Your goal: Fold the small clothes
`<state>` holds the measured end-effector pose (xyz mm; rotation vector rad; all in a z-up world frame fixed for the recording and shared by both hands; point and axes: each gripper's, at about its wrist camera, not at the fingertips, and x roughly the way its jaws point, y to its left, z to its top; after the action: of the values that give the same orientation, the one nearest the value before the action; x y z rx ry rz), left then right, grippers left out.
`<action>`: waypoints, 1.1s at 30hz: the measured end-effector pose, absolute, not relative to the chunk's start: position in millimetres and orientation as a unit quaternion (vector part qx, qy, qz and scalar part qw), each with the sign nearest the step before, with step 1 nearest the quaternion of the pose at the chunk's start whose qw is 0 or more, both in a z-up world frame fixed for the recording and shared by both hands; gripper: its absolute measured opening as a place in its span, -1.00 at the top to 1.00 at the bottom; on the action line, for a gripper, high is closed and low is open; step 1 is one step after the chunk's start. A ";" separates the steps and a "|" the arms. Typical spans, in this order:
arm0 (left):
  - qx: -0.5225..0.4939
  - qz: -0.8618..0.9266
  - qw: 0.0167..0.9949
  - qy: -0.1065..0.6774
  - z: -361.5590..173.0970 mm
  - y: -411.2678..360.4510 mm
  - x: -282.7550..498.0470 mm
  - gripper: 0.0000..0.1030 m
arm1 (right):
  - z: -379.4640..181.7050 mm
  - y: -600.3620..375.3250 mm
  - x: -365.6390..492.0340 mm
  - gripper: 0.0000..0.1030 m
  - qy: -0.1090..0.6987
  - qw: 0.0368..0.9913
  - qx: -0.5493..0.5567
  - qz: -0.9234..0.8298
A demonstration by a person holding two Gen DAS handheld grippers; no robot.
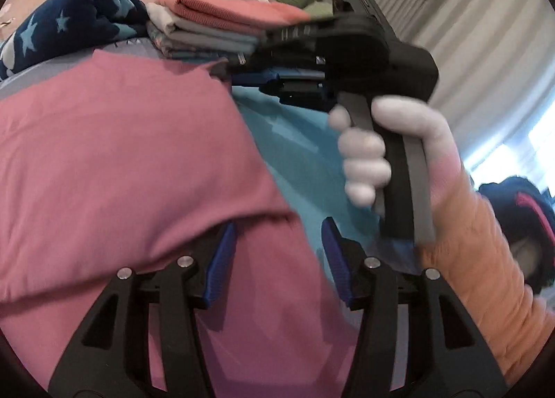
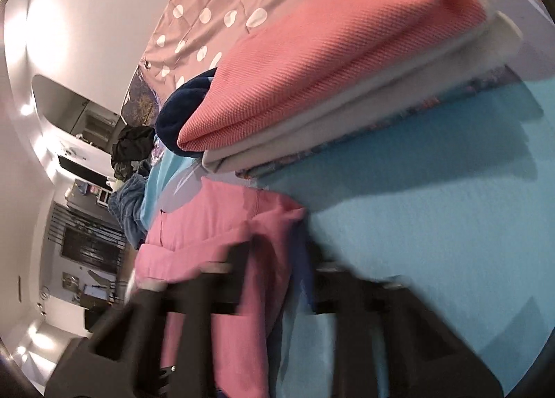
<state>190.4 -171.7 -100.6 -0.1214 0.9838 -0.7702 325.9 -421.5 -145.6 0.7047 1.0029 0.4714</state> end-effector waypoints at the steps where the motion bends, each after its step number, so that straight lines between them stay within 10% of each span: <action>1: -0.060 -0.354 0.814 0.457 -100.7 -173.5 194.0 0.09 | -142.8 -423.5 327.2 0.92 0.460 0.796 0.328 0.218; 3: -0.073 -0.368 0.803 0.464 -105.8 -175.7 197.8 0.70 | -135.5 -427.5 331.5 0.93 0.439 0.801 0.338 0.224; 12: -0.110 -0.413 0.770 0.474 -119.6 -164.6 197.4 0.71 | -152.1 -458.0 321.5 0.96 0.437 0.803 0.361 0.184; 19: -0.082 -0.426 0.771 0.466 -112.3 -166.6 196.7 0.52 | -138.9 -405.8 291.1 0.45 0.487 0.812 0.239 0.214; 33: -0.106 -0.152 0.905 0.383 -59.3 89.3 66.4 -0.25 | -118.1 -445.7 87.5 0.41 0.435 0.832 0.282 0.195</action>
<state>66.4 89.3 -59.3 -0.2196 0.7916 -0.3137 87.5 -445.7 -118.1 0.5988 0.9230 0.4142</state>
